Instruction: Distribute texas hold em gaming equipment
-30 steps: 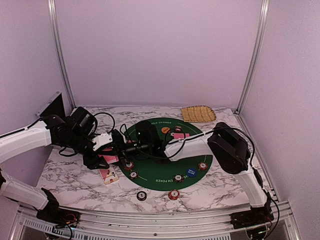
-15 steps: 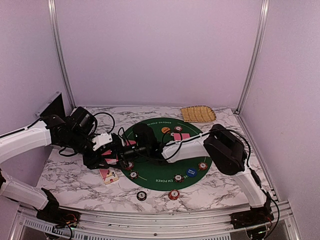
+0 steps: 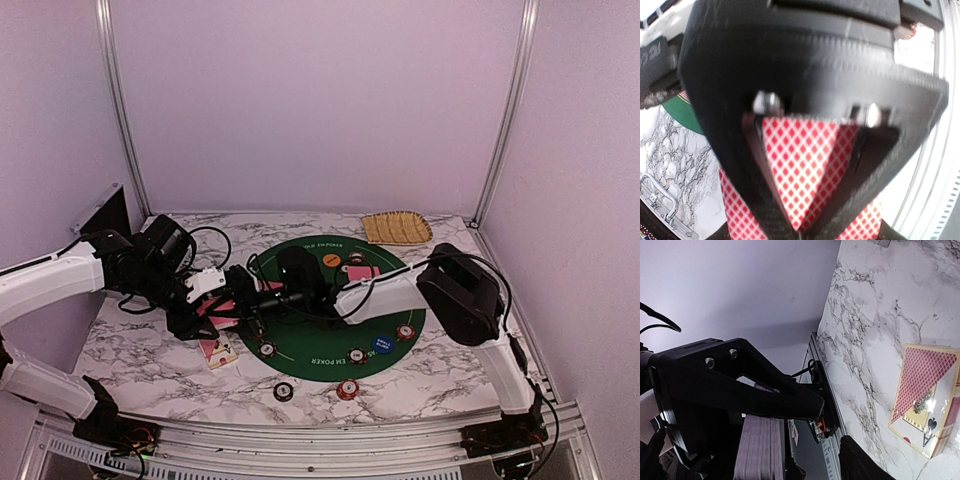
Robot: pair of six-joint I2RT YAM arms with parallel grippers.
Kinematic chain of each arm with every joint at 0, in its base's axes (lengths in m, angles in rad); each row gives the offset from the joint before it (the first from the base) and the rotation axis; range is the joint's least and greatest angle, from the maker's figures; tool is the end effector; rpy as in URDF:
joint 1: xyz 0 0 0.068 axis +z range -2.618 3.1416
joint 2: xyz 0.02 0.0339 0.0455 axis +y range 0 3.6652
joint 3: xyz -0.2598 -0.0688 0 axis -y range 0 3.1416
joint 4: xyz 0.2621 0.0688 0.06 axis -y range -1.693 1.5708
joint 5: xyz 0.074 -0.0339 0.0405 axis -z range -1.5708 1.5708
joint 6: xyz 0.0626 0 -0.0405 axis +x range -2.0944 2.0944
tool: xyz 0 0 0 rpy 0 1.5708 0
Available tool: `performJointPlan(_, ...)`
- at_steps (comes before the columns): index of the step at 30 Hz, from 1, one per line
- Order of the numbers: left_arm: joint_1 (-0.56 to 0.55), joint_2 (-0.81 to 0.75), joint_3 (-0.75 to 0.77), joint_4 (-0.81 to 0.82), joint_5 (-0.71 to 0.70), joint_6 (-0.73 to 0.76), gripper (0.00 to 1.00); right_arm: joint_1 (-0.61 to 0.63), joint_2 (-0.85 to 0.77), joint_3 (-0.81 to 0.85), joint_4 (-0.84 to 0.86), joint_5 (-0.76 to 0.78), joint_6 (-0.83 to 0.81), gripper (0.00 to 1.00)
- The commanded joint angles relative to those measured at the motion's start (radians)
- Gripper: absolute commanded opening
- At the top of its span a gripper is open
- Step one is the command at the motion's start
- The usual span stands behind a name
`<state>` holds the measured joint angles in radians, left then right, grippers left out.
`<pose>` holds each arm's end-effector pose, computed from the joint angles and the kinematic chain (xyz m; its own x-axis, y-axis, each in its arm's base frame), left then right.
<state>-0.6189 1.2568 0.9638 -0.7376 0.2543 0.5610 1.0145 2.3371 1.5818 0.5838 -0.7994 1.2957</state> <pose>0.2167 -0.1737 0.2269 -0.2367 0.8008 -0.5503 0.9363 0.3392 0.0909 0.2513 0.4891 0.1446 -0.9532 -0.2624 -0.1499 -0.1754 0.0765 0.9815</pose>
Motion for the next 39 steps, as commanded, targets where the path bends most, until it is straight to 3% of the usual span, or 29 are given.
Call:
performJointPlan(1,0.007,-0.011,0.026,0.005,0.015,-0.002,0.02,-0.019,-0.035,-0.045,-0.058,0.004,-0.044,0.56)
performJointPlan(12,0.007,-0.017,0.020,0.005,0.010,0.000,0.02,-0.037,-0.101,-0.094,-0.086,0.010,-0.079,0.46)
performJointPlan(39,0.007,-0.018,0.013,0.004,0.003,0.001,0.02,-0.092,-0.252,-0.209,-0.138,0.011,-0.135,0.10)
